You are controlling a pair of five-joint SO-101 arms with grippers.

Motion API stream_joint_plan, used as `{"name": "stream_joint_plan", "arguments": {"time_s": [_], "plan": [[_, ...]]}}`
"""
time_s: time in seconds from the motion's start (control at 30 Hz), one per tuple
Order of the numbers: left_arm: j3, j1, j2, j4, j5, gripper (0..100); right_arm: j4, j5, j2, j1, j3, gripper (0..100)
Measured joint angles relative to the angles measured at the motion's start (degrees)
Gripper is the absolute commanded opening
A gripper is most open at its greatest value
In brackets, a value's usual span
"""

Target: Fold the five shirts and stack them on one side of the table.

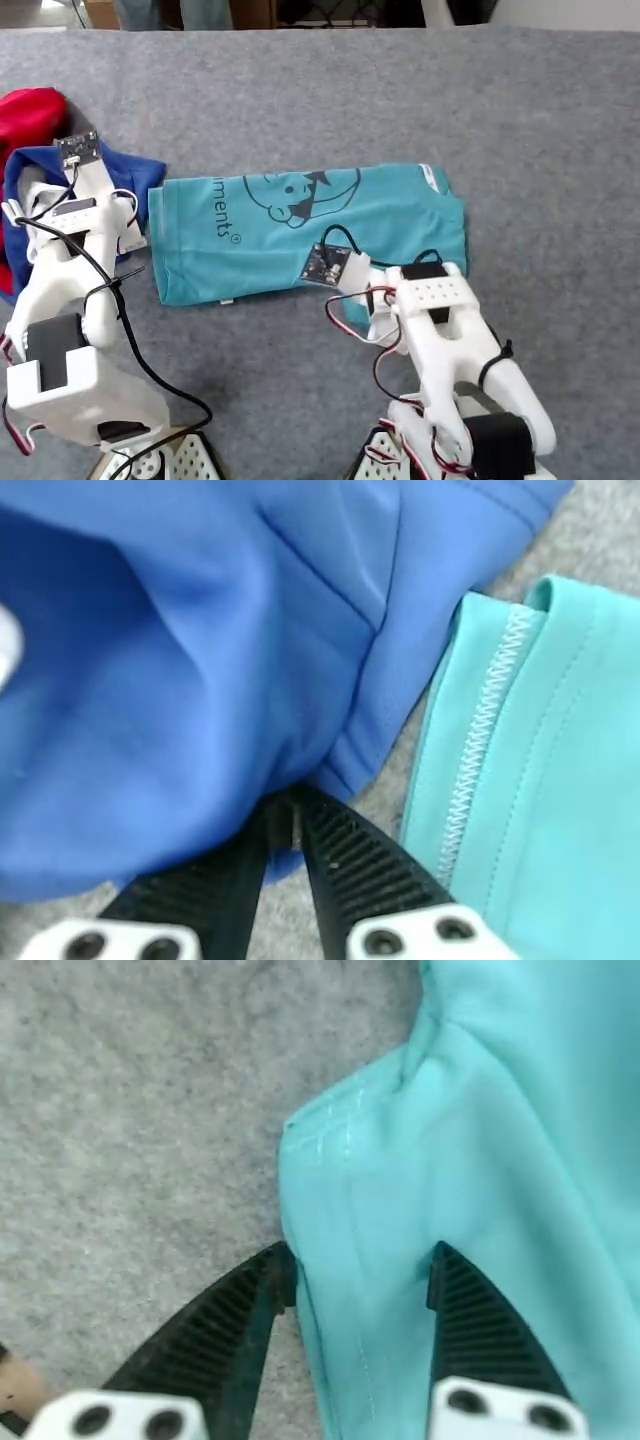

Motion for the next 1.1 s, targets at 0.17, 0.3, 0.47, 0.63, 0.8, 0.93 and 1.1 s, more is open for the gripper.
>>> {"name": "stream_joint_plan", "arguments": {"time_s": [0.17,0.3,0.47,0.63,0.8,0.93,1.1], "plan": [[0.0,0.0,0.0,0.09,0.0,3,-1.23,0.62,0.62,0.18,-0.79,10.8],[0.0,0.0,0.0,0.09,0.0,3,-1.32,0.7,0.62,0.18,-0.88,9.8],[0.0,0.0,0.0,0.09,0.0,3,0.0,0.97,2.37,0.18,-4.4,1.9],[0.0,0.0,0.0,0.09,0.0,3,8.88,1.32,2.46,0.0,-12.31,1.4],[0.0,0.0,0.0,0.09,0.0,3,16.18,4.13,3.16,0.0,-23.03,1.4],[0.0,0.0,0.0,0.09,0.0,3,18.73,6.15,9.41,0.0,-31.91,1.4],[0.0,0.0,0.0,0.09,0.0,3,18.99,10.02,18.81,0.0,-41.58,1.5]]}}
